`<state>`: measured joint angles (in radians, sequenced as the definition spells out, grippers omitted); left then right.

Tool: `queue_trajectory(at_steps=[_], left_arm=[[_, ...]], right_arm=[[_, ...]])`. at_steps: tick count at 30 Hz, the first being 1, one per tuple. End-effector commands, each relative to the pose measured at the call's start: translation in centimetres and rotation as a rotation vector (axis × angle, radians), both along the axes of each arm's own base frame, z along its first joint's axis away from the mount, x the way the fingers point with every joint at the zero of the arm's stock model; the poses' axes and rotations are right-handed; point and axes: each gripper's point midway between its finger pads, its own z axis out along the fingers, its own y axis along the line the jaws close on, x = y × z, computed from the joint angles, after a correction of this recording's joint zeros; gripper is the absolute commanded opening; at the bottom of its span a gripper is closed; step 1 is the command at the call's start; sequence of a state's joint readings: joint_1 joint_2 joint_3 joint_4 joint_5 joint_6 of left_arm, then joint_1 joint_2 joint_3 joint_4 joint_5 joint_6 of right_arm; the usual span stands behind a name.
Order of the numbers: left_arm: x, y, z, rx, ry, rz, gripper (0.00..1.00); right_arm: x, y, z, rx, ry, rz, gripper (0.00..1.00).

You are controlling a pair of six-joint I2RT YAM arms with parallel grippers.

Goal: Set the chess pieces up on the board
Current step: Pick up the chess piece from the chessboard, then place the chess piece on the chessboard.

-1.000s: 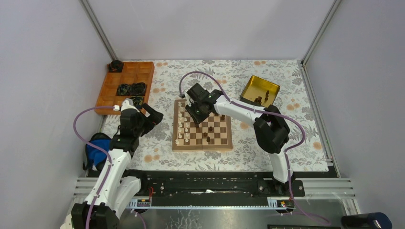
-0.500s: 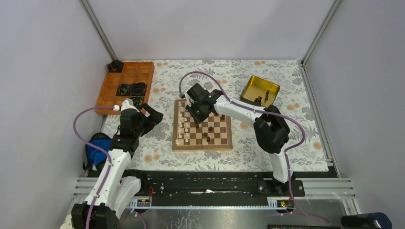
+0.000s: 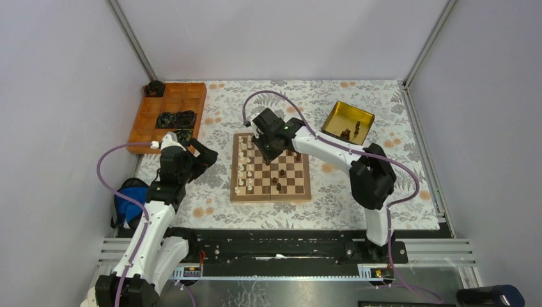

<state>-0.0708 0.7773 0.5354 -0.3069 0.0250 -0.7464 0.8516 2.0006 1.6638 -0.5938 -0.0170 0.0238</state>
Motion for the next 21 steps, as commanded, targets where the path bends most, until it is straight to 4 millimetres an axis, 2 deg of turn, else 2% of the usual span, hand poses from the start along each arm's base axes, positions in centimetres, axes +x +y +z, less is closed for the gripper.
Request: queue_trajectory(at_steps=[1, 5, 10, 17, 21], left_arm=[[0.0, 0.6, 0.4, 0.016, -0.014, 0.019, 0.99], [0.0, 0.5, 0.5, 0.016, -0.014, 0.018, 0.99], [-0.1, 0.5, 0.6, 0.015, -0.016, 0.014, 0.99], [-0.2, 0.5, 0.5, 0.018, -0.013, 0.012, 0.99], [-0.1, 0.4, 0.6, 0.016, -0.012, 0.008, 0.99]], right_arm=[[0.1, -1.1, 5.1, 0.045, -0.106, -0.047, 0.01], [0.1, -3.2, 6.0, 0.012, -0.142, -0.110, 0.01], [-0.4, -6.2, 6.2, -0.015, -0.143, -0.203, 0.01], [-1.2, -9.9, 4.7, -0.021, -0.099, -0.306, 0.01], [-1.3, -10.9, 3.9, -0.018, -0.081, -0.329, 0.01]])
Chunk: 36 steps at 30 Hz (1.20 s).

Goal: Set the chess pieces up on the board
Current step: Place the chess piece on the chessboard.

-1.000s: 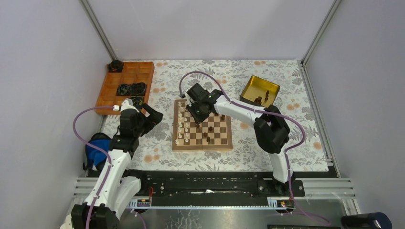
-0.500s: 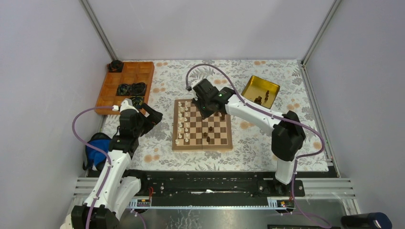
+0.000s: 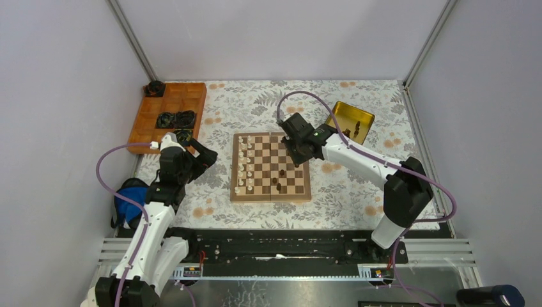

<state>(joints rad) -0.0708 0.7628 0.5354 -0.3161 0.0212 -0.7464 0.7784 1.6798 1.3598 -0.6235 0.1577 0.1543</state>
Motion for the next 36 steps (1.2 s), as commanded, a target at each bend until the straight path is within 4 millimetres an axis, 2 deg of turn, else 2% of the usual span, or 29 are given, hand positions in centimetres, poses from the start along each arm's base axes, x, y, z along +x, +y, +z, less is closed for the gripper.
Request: queue_trajectory(at_steps=[1, 6, 22, 36], left_arm=[[0.1, 0.3, 0.3, 0.014, -0.004, 0.004, 0.99], [0.2, 0.3, 0.4, 0.014, -0.006, 0.003, 0.99], [0.4, 0.4, 0.3, 0.019, 0.001, 0.005, 0.99], [0.4, 0.4, -0.2, 0.019, 0.008, 0.006, 0.99]], right_arm=[[0.4, -1.0, 1.1, 0.040, -0.028, -0.057, 0.01], [0.8, -1.6, -0.1, 0.035, -0.006, -0.073, 0.01], [1.8, -1.7, -3.1, 0.042, 0.038, -0.081, 0.01], [2.3, -1.3, -3.9, 0.040, 0.053, -0.075, 0.01]])
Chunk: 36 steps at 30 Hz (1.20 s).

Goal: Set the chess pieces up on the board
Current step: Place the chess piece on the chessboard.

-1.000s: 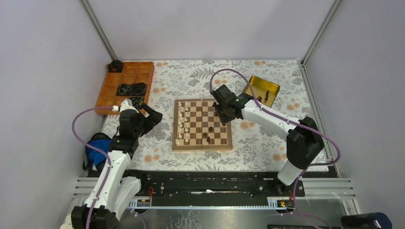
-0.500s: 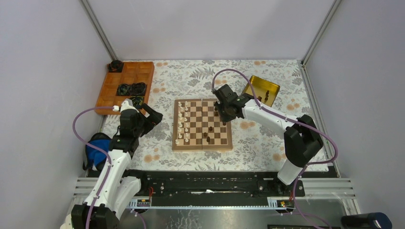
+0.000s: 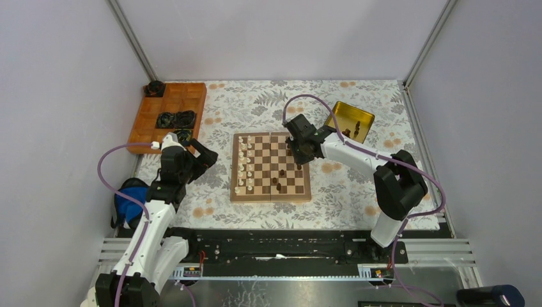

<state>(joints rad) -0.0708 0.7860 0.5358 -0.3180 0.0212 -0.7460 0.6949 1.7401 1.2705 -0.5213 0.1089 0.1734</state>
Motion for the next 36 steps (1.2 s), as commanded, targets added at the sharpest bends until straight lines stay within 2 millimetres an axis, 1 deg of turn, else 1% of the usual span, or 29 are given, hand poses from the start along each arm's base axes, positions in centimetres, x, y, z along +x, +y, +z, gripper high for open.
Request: queue_trajectory(at_steps=[1, 19, 32, 34, 36], left_arm=[[0.32, 0.36, 0.39, 0.017, -0.016, 0.005, 0.99], [0.45, 0.31, 0.18, 0.018, -0.013, 0.001, 0.99], [0.50, 0.31, 0.15, 0.020, -0.013, 0.000, 0.99], [0.46, 0.31, 0.14, 0.020, -0.013, 0.000, 0.99], [0.41, 0.29, 0.03, 0.019, -0.011, -0.001, 0.99]], right_arm=[[0.95, 0.55, 0.51, 0.032, -0.016, 0.001, 0.01], [1.18, 0.84, 0.01, 0.042, -0.010, 0.003, 0.00], [1.34, 0.79, -0.01, 0.042, -0.010, 0.000, 0.00], [1.25, 0.71, -0.15, 0.039, -0.007, -0.001, 0.01], [1.16, 0.64, -0.25, 0.037, -0.004, -0.001, 0.05]])
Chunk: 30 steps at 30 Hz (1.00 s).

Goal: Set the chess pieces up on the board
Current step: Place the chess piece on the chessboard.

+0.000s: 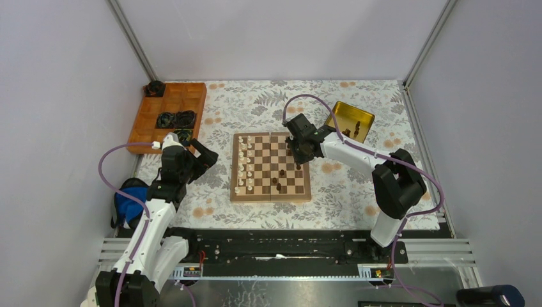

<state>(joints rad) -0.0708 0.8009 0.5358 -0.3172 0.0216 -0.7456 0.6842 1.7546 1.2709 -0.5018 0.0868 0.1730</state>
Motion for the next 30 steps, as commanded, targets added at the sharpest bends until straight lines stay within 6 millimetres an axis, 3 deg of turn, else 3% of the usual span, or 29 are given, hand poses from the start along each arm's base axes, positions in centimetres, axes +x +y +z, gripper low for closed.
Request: queue_trajectory(at_steps=[1, 11, 30], left_arm=[[0.3, 0.3, 0.3, 0.018, -0.023, 0.000, 0.99], [0.3, 0.3, 0.4, 0.016, -0.026, 0.001, 0.99], [0.3, 0.2, 0.6, 0.011, -0.031, 0.000, 0.99]], right_arm=[[0.8, 0.4, 0.1, 0.019, -0.011, -0.002, 0.08], [0.7, 0.4, 0.2, 0.018, -0.008, 0.001, 0.26], [1.4, 0.8, 2.2, 0.040, -0.047, 0.007, 0.34]])
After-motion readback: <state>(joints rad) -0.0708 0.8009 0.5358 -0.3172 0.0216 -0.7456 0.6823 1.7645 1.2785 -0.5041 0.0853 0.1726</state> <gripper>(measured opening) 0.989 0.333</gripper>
